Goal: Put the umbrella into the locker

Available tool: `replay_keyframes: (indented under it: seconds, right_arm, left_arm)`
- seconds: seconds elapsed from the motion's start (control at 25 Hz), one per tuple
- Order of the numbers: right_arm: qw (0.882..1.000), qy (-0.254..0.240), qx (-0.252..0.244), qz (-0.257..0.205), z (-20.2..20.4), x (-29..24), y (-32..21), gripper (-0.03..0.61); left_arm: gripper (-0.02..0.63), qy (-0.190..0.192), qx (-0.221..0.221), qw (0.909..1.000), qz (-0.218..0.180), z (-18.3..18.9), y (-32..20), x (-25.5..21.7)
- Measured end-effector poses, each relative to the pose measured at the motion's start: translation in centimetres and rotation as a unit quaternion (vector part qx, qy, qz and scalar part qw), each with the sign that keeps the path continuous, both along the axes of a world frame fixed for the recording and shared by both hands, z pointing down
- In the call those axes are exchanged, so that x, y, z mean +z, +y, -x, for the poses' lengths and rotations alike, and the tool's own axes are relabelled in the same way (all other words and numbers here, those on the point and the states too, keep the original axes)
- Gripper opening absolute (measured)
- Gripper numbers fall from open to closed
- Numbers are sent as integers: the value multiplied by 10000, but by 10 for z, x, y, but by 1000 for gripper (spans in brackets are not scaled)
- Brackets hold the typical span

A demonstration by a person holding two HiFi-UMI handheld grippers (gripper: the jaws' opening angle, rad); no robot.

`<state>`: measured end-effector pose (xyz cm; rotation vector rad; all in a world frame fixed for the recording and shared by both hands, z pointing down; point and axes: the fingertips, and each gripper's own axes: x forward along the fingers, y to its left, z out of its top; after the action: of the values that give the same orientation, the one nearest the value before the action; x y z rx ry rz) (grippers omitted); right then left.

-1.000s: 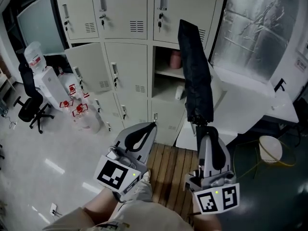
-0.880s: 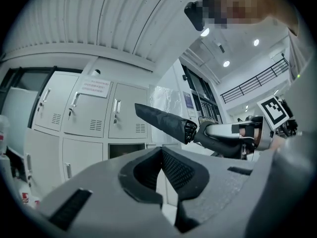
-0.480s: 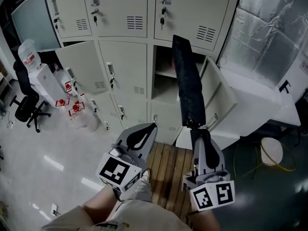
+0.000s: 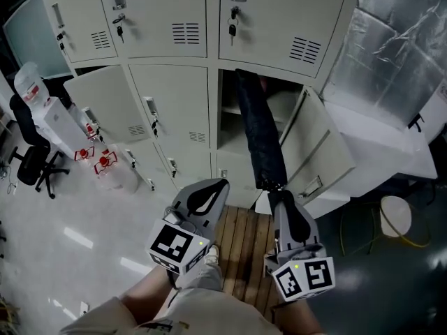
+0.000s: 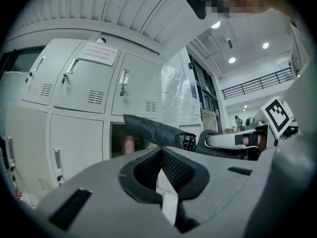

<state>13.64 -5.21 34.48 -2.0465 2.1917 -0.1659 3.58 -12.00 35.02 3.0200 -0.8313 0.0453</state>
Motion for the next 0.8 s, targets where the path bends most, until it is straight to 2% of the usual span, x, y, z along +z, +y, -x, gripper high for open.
replay_keyframes:
  seconds: [0.32,0.8]
  right_arm:
    - [9987,-121,36,493,-2,27,-48,20]
    - [9965,-30,335,766,-9,42,-114,20]
  left_arm:
    - [8,-118,81,9997,200,-5,-43,17]
    - [8,-92,220,9990,386,-8,-106,27]
